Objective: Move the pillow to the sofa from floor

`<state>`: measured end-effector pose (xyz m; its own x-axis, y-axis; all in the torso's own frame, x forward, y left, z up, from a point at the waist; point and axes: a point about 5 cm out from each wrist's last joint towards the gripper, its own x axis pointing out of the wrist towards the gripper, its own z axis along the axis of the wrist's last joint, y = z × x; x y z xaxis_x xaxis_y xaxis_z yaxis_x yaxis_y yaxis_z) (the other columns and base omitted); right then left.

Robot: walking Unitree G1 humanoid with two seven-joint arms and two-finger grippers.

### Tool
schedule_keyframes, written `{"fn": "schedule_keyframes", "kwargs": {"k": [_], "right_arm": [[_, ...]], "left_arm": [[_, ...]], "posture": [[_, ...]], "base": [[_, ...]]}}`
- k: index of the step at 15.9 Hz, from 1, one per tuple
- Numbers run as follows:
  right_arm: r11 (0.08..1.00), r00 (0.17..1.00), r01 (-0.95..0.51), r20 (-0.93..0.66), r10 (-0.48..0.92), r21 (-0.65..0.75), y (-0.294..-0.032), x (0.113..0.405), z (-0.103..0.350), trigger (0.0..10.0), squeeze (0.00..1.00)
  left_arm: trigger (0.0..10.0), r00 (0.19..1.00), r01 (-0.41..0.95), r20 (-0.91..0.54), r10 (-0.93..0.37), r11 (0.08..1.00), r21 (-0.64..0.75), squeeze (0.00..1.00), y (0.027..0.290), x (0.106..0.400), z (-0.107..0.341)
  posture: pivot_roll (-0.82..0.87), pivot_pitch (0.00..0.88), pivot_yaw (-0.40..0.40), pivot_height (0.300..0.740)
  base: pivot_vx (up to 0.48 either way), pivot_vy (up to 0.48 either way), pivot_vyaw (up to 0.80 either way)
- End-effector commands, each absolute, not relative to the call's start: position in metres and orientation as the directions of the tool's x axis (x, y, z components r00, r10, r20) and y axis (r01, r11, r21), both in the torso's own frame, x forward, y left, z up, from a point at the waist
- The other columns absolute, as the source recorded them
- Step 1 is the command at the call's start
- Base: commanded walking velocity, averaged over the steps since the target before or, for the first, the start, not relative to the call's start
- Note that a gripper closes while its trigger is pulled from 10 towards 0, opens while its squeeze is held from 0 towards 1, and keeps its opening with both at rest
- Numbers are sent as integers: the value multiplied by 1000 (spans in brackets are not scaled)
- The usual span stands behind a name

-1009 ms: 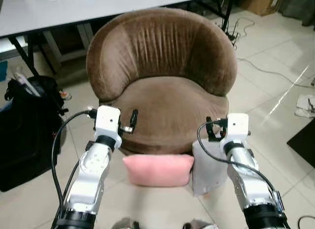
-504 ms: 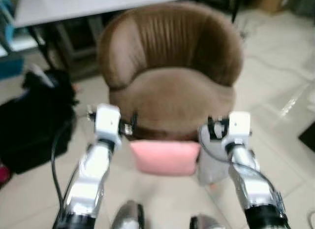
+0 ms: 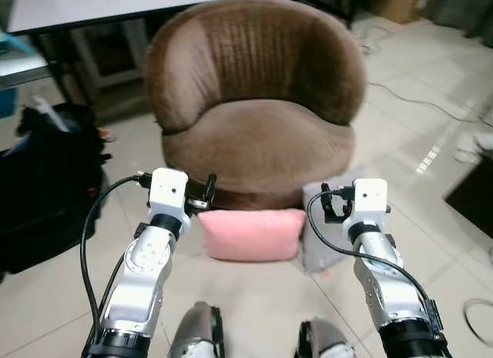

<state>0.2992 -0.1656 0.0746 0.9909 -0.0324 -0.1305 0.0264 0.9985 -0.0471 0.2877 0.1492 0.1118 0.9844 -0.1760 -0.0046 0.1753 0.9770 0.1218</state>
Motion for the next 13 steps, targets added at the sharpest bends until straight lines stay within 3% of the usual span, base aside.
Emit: {"fn": "schedule_keyframes", "kwargs": {"k": [1, 3, 13], "right_arm": [[999, 989, 27, -142, -32, -40, -167, 298, 73, 10000, 0], [999, 989, 29, -144, -35, -44, -167, 298, 73, 10000, 0], [998, 988, 3, -154, -13, -63, -166, 298, 71, 10000, 0]], "left_arm": [[10000, 983, 181, -9, -181, 975, 126, 0, 149, 287, 113], [10000, 983, 181, -8, -181, 976, 123, 0, 149, 286, 113], [10000, 988, 151, -1, -152, 979, 139, 0, 154, 286, 114]], "posture": [[-10, 91, 28, 646], [-11, 89, 28, 626], [-8, 85, 16, 626]], "base": [[0, 0, 0], [0, 0, 0], [0, 0, 0]]}}
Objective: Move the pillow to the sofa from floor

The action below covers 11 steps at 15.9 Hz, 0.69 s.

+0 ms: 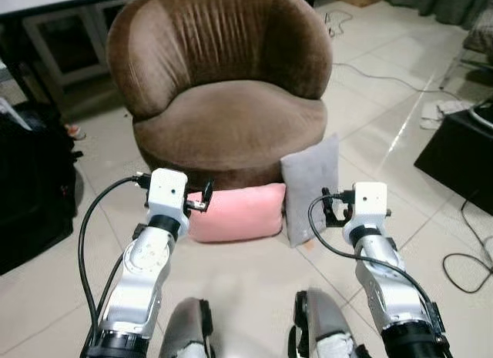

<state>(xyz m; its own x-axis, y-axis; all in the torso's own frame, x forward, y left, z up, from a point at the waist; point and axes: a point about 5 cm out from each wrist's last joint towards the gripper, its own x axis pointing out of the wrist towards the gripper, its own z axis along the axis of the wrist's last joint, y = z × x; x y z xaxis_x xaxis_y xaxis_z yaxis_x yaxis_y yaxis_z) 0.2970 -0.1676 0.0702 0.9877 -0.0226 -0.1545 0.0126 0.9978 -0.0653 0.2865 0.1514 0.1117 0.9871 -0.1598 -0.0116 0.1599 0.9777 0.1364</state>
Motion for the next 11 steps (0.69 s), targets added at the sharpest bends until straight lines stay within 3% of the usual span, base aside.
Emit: {"fn": "schedule_keyframes", "kwargs": {"k": [1, 8, 11], "right_arm": [[998, 988, 1, -155, -11, -64, -166, 298, 71, 10000, 0], [997, 987, -29, -160, 17, -72, -164, 299, 71, 10000, 0], [996, 985, -40, -172, 25, -84, -163, 298, 69, 10000, 0]], "left_arm": [[10000, 988, 151, -2, -152, 978, 141, 0, 154, 286, 114], [10000, 989, 144, 6, -147, 980, 138, 0, 156, 283, 114], [10000, 990, 138, 4, -140, 977, 160, 0, 161, 277, 111]], "posture": [[-8, 85, 16, 626], [-3, 94, 12, 626], [1, 93, 12, 626]], "base": [[0, 0, 0], [331, 0, 0], [346, 0, 717]]}}
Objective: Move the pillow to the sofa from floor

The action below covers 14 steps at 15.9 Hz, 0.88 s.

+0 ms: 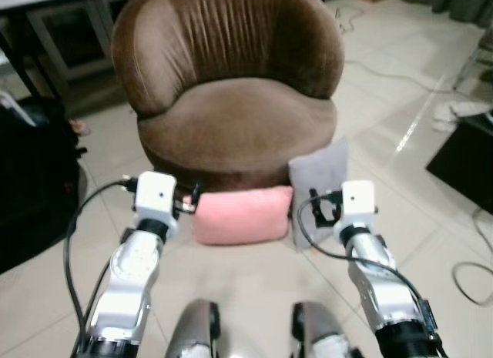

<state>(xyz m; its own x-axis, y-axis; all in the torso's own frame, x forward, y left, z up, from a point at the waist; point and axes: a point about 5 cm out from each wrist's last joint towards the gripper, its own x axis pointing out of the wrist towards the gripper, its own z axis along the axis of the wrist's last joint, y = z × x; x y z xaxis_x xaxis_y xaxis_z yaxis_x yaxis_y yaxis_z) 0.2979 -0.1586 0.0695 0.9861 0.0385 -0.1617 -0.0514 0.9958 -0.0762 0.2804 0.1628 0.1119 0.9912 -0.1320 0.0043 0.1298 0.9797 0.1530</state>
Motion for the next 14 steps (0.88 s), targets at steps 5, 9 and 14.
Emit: {"fn": "schedule_keyframes", "kwargs": {"k": [5, 9, 14], "right_arm": [[997, 984, -24, -179, 10, -75, -167, 298, 66, 10000, 0], [997, 988, 1, -154, -12, -76, -171, 301, 66, 10000, 0], [997, 991, -11, -136, 1, -78, -171, 303, 66, 10000, 0]], "left_arm": [[10000, 989, 147, 4, -150, 975, 164, 0, 160, 271, 109], [10000, 984, 176, -30, -174, 974, 146, 0, 159, 260, 94], [10000, 986, 169, -12, -169, 976, 139, 0, 158, 265, 99]], "posture": [[6, 93, 15, 626], [17, 89, 9, 626], [13, 89, 18, 626]], "base": [[341, 0, 89], [326, 0, 0], [322, 0, 0]]}}
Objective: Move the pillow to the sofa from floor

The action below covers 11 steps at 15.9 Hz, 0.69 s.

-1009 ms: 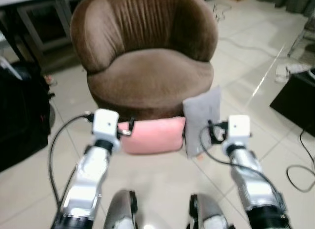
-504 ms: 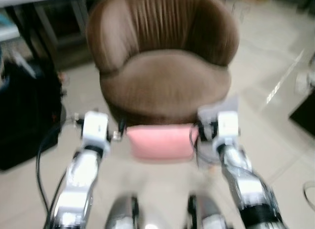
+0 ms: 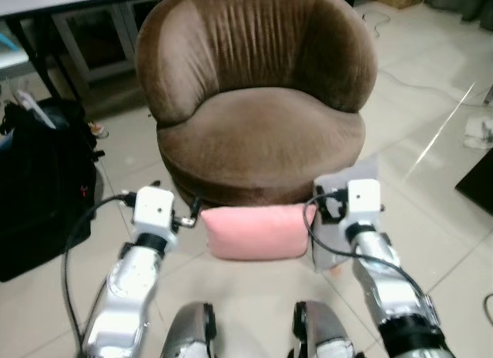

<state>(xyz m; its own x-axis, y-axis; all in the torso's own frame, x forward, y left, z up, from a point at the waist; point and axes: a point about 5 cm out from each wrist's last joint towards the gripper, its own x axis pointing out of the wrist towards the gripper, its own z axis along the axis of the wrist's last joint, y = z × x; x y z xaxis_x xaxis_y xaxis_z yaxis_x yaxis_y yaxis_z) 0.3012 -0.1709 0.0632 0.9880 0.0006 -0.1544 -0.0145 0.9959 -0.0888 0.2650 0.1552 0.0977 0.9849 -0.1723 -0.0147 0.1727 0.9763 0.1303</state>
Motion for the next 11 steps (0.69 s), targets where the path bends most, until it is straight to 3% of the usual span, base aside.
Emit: {"fn": "schedule_keyframes", "kwargs": {"k": [1, 4, 7, 11], "right_arm": [[997, 991, -21, -130, 12, -75, -169, 305, 67, 10000, 0], [996, 993, -57, -111, 49, -72, -163, 313, 73, 10000, 0], [997, 994, -61, -99, 56, -55, -159, 314, 74, 10000, 0], [999, 995, -18, -97, 14, -42, -162, 312, 73, 10000, 0]], "left_arm": [[10000, 985, 169, -10, -169, 976, 140, 0, 158, 266, 99], [10000, 986, 167, -5, -168, 976, 143, 0, 159, 266, 100], [10000, 986, 166, -4, -167, 976, 145, 0, 159, 267, 101], [10000, 984, 178, -15, -178, 972, 153, 0, 159, 269, 100]], "posture": [[16, 88, 19, 626], [24, 88, 15, 626], [26, 91, 18, 626], [24, 90, 31, 626]], "base": [[322, 0, 0], [320, 0, 0], [320, 0, 800], [319, 0, 0]]}}
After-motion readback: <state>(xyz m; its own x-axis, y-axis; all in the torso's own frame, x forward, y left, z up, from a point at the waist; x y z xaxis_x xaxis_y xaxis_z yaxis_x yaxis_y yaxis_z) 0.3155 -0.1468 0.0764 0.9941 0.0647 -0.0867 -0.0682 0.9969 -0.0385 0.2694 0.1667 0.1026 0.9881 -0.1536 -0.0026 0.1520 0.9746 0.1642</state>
